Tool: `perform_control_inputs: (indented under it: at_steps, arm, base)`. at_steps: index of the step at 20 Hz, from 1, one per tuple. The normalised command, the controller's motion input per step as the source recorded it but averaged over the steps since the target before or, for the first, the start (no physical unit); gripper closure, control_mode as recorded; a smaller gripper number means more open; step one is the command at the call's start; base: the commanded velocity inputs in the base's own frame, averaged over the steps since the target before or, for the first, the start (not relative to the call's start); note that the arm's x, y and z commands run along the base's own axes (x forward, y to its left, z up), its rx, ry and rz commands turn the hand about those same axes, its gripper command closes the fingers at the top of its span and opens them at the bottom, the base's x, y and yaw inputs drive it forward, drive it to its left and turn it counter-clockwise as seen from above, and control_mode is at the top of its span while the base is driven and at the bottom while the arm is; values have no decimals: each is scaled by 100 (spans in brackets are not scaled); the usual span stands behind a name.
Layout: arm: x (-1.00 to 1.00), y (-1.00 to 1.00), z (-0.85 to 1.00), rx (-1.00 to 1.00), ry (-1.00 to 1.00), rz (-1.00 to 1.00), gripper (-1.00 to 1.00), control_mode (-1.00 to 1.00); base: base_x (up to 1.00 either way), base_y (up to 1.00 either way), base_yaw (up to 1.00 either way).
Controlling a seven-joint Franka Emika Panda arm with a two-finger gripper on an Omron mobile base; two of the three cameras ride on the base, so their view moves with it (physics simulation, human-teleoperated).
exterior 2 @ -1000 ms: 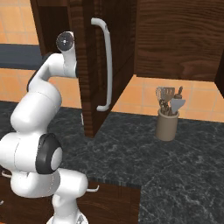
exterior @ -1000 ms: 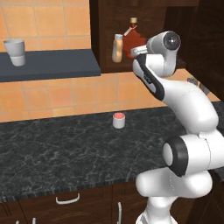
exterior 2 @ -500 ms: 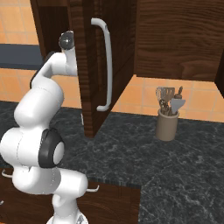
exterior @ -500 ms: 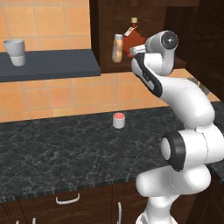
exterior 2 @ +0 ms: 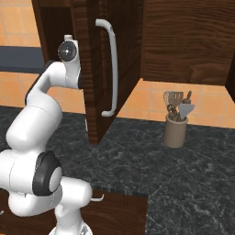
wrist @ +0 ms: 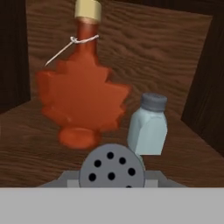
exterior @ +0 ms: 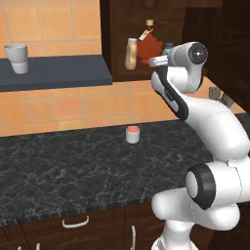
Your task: Put the shaker and condiment bottle from the counter next to their counterparts in the cabinet.
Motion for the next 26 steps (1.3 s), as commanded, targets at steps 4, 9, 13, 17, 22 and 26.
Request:
perform_control_inputs:
  at_steps: [4, 9, 13, 17, 22, 26]
  arm:
    - [0, 0, -61, 0, 0, 0, 100, -100]
    - [15, -5, -43, -1, 1, 0, -100, -100]
    - [48, -18, -1, 2, 5, 0, -100, -100]
    - [52, -4, 0, 0, 7, 0, -100, -100]
    - [-1, 0, 0, 0, 0, 0, -100, -100]
    - [-7, 0, 0, 0, 0, 4, -100, -100]
  base:
    - [0, 0, 0]
    - [0, 0, 0]
    - [0, 0, 0]
    - [0, 0, 0]
    - [0, 0, 0]
    - [0, 0, 0]
